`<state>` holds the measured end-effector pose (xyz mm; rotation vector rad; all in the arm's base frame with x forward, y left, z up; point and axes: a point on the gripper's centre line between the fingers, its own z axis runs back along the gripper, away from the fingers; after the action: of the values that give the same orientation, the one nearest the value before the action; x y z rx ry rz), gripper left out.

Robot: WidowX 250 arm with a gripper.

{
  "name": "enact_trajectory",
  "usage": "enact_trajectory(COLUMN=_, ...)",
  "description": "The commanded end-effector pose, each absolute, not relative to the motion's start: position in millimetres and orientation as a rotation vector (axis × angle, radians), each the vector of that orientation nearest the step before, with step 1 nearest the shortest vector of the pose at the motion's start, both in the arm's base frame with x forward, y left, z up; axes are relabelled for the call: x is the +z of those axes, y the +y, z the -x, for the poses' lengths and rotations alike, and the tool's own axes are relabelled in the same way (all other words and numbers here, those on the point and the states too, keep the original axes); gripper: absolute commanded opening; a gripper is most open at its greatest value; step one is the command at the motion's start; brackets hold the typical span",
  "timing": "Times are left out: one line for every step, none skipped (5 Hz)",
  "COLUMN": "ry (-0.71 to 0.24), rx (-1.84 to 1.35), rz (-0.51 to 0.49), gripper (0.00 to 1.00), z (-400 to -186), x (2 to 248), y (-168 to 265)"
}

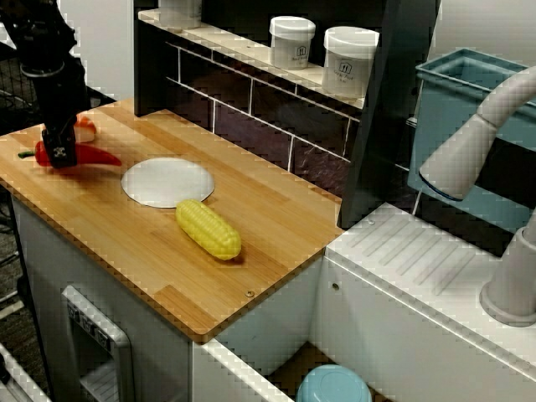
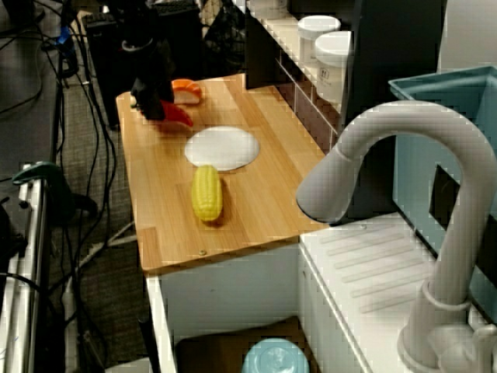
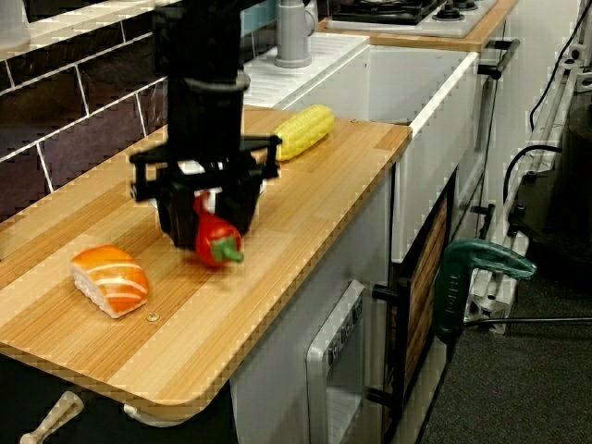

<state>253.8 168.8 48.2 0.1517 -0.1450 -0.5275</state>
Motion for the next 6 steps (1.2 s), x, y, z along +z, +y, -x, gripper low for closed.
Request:
enact_trajectory(ry=-0.229, rx=-0.598, rz=-0.162, gripper=0.0, z=-272, x=92, y=158)
enact_trajectory(ry=-0.275, rx=-0.672, rz=-0.132, gripper=0.0, z=-283, x=102, y=141)
enact_trajectory(ry=-0.289, rx=-0.706, rz=-0.147, gripper=0.0, z=-294, x=110, y=113)
enact_trajectory(ry=-0.298, rx=-0.736, rz=-0.175, gripper=0.0, z=-305, x=117, y=89)
enact_trajectory(ry=-0.3, rx=-0.754, rz=-0.163, gripper=0.0, z=-315, x=122, y=66)
enact_trajectory(ry=-0.303, rx=-0.76, rz=-0.186, gripper=0.0, z=-323, x=120, y=50)
